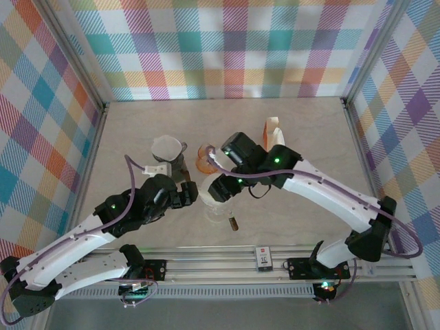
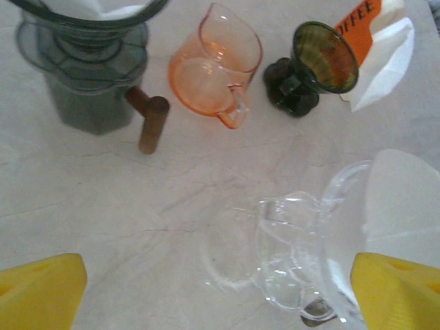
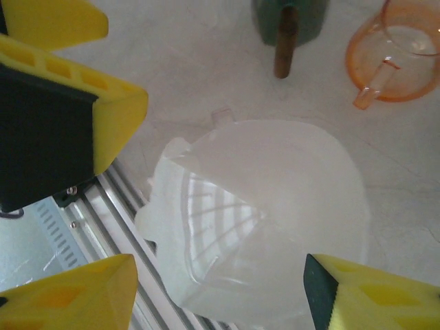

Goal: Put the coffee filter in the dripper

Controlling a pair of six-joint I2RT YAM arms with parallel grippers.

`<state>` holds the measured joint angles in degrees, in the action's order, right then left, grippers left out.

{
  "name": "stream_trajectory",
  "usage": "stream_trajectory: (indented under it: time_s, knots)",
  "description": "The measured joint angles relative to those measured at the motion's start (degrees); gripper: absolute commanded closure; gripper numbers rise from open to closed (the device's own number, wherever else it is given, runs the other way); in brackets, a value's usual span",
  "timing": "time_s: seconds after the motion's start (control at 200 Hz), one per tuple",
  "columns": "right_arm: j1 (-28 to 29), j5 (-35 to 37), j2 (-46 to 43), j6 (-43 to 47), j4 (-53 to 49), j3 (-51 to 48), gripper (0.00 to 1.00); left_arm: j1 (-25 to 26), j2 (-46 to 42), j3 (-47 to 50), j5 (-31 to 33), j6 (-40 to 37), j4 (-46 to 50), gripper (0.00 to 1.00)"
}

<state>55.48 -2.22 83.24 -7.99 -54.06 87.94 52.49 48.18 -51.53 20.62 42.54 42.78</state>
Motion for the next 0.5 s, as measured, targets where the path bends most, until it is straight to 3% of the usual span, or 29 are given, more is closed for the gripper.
stream_trajectory:
  time_s: [0.165,0.36,0.5]
  knots:
    - [-5.09,0.83,-1.46,-2.36,2.1,-4.04,0.32,-0.02,4.96,-1.55,-2.82,-2.19,-1.9,0.27]
    - [-7.54,1.36,-1.16,-4.52,4.31,-9.14,0.33,-0.31,6.88,-1.64,-5.03,-3.34,-2.54,0.36]
    - [-7.54,1.4,-0.76,-5.11,5.22,-10.86,0.33,-1.22,6.88,-1.09,-6.4,-3.21,-3.19,0.37]
